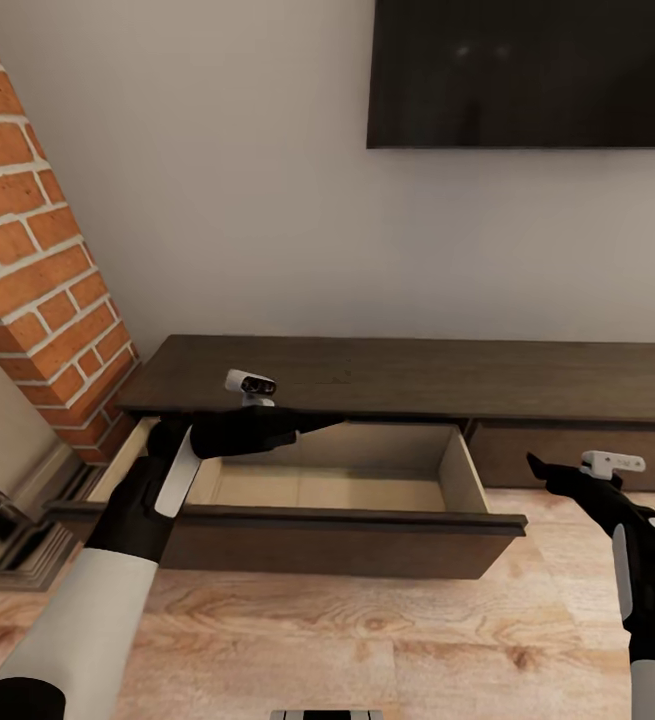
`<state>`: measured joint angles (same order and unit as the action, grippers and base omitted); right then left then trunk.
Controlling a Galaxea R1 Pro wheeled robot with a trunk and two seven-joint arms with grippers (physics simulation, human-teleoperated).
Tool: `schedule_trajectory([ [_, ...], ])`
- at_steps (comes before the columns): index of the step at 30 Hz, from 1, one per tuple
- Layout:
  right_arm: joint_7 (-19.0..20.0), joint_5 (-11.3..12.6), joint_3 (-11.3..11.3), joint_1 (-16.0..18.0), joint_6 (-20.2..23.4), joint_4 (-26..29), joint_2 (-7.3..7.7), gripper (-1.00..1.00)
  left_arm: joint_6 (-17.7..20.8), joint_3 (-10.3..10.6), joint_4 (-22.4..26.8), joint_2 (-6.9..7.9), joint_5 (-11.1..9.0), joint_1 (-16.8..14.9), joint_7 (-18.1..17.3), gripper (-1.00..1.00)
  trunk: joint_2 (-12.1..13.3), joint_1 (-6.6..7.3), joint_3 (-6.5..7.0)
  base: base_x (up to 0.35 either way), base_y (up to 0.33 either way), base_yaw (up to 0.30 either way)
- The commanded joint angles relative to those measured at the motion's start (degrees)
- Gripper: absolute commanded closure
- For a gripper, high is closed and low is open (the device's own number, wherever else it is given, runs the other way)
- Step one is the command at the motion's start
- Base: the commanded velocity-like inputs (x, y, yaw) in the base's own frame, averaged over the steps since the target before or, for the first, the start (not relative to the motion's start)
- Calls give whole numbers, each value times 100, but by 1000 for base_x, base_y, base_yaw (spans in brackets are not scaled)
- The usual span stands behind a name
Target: Place each of the two pumpkins and all three candles from the living room inside a cabinet in the living room (use any cabinet), then make sure every cabinet is closed, and position the cauldron so it is next to a table in the living room.
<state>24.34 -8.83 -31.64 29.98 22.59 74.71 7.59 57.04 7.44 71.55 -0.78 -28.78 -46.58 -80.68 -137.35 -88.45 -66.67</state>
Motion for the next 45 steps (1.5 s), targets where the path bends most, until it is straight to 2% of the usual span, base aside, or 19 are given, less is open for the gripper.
schedule_trajectory([
  [1, 0, -2, 0, -1, 0, -3, -11, -100, 0, -1, 0, 0, -1, 0, 0, -100, 42, 22, 18, 0, 0, 0],
  [6, 0, -5, 0, -1, 0, -9, -29, -100, -2, 3, 9, 2, 1, 0, 0, -100, 242, 132, 111, 0, 0, 113],
  [19, 0, -1, 0, -1, 0, -16, -29, -100, -17, 12, -7, 57, -19, 0, -6, -100, 764, 418, 375, 0, 0, 272],
  [26, 0, 8, 0, -1, 0, -24, -29, -100, -18, 12, -33, 86, -48, 15, -56, -100, 764, 418, 393, 0, 0, 280],
  [33, -8, -3, 0, -1, 0, -44, -171, -100, -25, 12, -36, 87, -49, 18, -53, -100, 764, 418, 410, 0, 0, 280],
  [43, -9, -5, 19, -1, 0, -125, -193, -100, -26, 12, -67, 87, -49, 18, -53, -100, 764, 418, 429, 0, -9, 281],
  [44, -29, -5, 188, -1, -15, -293, -197, -100, -26, -33, -284, 87, -49, 18, -58, -100, 764, 418, 429, 27, -103, 285],
  [45, -39, -5, 276, -1, -34, -347, -192, -100, -26, -45, -305, 87, -49, 18, -60, -100, 764, 418, 429, 68, -117, 285],
])
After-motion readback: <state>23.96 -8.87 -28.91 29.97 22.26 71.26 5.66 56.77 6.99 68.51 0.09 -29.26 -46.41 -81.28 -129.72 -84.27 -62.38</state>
